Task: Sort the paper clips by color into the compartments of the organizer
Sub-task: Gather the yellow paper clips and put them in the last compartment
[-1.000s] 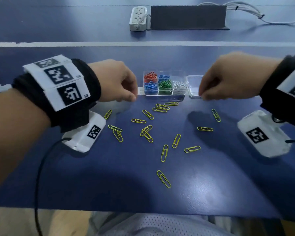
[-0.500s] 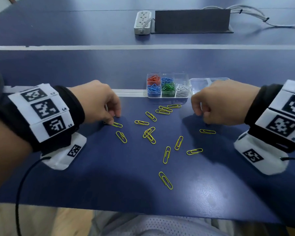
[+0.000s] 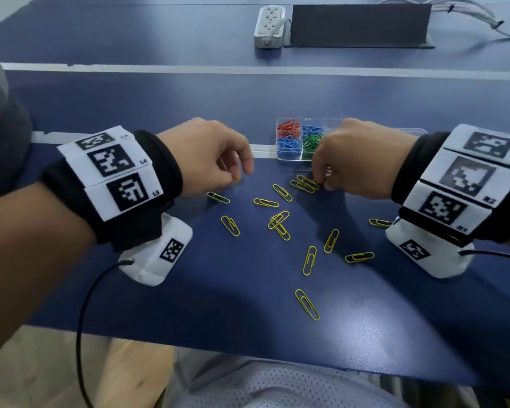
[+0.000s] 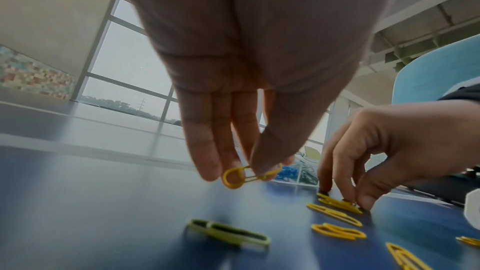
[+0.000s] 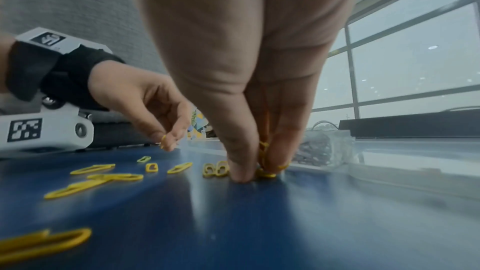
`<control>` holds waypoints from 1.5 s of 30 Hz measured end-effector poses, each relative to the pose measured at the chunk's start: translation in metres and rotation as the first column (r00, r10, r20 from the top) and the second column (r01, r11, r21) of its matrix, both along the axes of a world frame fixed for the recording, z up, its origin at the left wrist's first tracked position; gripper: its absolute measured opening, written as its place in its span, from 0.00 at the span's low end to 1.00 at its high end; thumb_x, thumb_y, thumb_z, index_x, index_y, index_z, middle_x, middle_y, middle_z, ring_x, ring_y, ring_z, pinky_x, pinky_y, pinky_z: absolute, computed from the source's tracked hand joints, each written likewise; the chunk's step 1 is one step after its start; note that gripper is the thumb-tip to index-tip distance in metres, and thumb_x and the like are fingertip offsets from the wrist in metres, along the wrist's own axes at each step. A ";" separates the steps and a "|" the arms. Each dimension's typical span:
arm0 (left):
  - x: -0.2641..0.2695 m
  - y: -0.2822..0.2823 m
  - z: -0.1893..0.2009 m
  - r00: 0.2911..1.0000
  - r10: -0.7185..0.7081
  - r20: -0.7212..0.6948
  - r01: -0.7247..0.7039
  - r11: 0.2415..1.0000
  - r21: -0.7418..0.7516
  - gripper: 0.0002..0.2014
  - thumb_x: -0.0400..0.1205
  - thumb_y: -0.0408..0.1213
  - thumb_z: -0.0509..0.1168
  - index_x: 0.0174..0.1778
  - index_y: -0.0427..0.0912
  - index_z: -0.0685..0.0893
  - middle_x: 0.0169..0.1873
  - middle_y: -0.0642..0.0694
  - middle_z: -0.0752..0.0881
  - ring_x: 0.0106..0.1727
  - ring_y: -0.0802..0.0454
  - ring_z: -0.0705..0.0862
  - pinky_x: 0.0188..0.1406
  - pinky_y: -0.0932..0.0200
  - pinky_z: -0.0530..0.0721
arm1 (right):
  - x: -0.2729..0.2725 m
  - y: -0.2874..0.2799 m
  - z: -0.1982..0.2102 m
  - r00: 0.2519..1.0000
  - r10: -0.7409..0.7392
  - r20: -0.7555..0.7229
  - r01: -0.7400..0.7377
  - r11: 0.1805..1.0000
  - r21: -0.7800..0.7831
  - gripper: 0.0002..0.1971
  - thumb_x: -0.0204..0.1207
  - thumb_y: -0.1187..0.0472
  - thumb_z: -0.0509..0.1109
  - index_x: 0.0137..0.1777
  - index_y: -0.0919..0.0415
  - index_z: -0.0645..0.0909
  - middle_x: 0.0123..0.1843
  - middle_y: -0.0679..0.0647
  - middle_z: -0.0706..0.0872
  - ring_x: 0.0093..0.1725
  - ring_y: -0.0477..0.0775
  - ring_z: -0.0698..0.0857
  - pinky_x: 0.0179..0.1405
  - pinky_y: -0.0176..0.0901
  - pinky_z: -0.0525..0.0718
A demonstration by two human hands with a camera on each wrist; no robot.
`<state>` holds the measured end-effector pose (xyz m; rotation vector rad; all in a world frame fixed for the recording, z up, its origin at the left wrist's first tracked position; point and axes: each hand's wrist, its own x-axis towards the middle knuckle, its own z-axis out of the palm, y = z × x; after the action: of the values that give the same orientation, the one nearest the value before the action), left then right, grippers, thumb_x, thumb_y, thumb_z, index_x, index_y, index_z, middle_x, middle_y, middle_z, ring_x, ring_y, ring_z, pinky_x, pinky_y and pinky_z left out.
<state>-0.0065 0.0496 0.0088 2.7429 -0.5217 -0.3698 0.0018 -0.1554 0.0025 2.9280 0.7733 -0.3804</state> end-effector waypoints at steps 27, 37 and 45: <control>0.000 -0.038 -0.007 0.986 -0.160 -0.047 0.166 0.963 0.213 0.10 0.72 0.40 0.72 0.49 0.54 0.88 0.23 0.58 0.79 0.26 0.66 0.74 0.32 0.67 0.73 | -0.014 0.022 0.001 1.000 0.030 -0.010 -0.029 0.997 0.075 0.13 0.70 0.60 0.68 0.55 0.50 0.83 0.34 0.44 0.75 0.43 0.51 0.71 0.25 0.32 0.63; 0.000 -0.043 -0.005 1.000 -0.009 -0.022 0.010 0.998 0.062 0.08 0.75 0.35 0.59 0.31 0.48 0.79 0.23 0.56 0.78 0.27 0.63 0.74 0.38 0.64 0.74 | -0.010 0.011 0.010 0.998 -0.057 -0.037 0.063 0.985 0.163 0.12 0.70 0.61 0.63 0.44 0.57 0.90 0.41 0.58 0.89 0.42 0.63 0.84 0.50 0.51 0.86; 0.008 -0.049 -0.005 0.993 -0.008 -0.114 0.012 0.999 0.037 0.10 0.72 0.45 0.70 0.30 0.48 0.76 0.22 0.54 0.78 0.22 0.62 0.75 0.28 0.64 0.74 | -0.015 0.016 0.002 0.998 0.005 -0.058 0.003 0.990 0.142 0.10 0.68 0.50 0.75 0.46 0.51 0.90 0.39 0.51 0.88 0.40 0.51 0.77 0.42 0.38 0.76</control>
<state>0.0016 0.0010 0.0034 2.7365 -0.5034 -0.5402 -0.0133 -0.1393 0.0047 3.0602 0.8432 -0.4291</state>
